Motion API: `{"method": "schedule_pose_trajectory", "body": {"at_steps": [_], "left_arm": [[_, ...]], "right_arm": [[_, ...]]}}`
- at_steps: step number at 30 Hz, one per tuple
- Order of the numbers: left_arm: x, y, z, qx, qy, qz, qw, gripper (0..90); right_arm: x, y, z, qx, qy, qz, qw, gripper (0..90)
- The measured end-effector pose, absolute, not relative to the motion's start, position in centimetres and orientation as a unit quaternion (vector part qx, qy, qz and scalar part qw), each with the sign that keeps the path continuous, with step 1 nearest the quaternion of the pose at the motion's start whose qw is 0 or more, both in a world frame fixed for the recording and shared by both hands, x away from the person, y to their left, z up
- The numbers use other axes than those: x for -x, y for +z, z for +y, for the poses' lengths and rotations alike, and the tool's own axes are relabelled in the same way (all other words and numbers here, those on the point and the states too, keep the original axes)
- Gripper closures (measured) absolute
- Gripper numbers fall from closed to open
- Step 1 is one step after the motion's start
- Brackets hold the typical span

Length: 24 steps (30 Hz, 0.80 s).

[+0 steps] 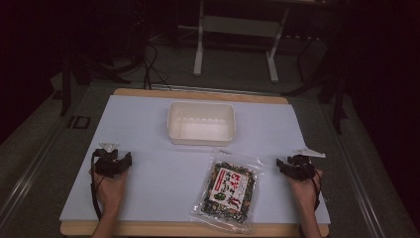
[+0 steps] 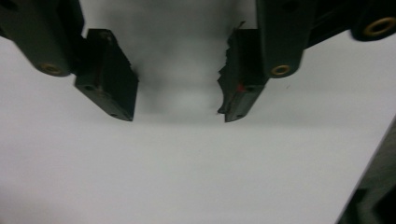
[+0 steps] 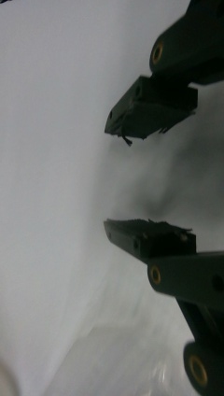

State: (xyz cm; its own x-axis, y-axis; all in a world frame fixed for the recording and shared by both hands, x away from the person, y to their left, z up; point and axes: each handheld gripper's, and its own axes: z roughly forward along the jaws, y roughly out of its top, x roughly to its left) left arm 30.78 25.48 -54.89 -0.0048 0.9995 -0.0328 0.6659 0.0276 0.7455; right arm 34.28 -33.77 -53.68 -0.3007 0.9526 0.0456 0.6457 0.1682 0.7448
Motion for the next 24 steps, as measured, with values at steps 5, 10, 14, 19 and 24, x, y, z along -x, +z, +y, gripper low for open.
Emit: {"method": "schedule_pose_trajectory", "body": {"at_steps": [5, 10, 14, 19, 24], "left_arm": [[-30.6, -54.7, 25.3, -0.661, 0.273, 0.628, 0.306, 47.4], [-30.7, -54.8, 25.0, -0.676, 0.277, 0.616, 0.294, 46.9], [-30.8, -54.9, 25.1, -0.674, 0.273, 0.619, 0.295, 46.5], [-30.9, -55.0, 25.1, -0.676, 0.27, 0.62, 0.293, 46.0], [-30.9, -55.0, 25.0, -0.677, 0.27, 0.619, 0.293, 45.8]], "right_arm": [[-34.1, -52.7, -33.8, -0.53, 0.381, 0.73, 0.201, 49.6], [-34.4, -51.9, -33.5, -0.509, 0.409, 0.738, 0.173, 47.7], [-35.0, -51.7, -32.8, -0.482, 0.406, 0.763, 0.144, 45.9], [-35.3, -51.7, -32.1, -0.463, 0.406, 0.778, 0.123, 44.0], [-35.5, -51.7, -31.6, -0.449, 0.41, 0.787, 0.106, 42.6]]}}
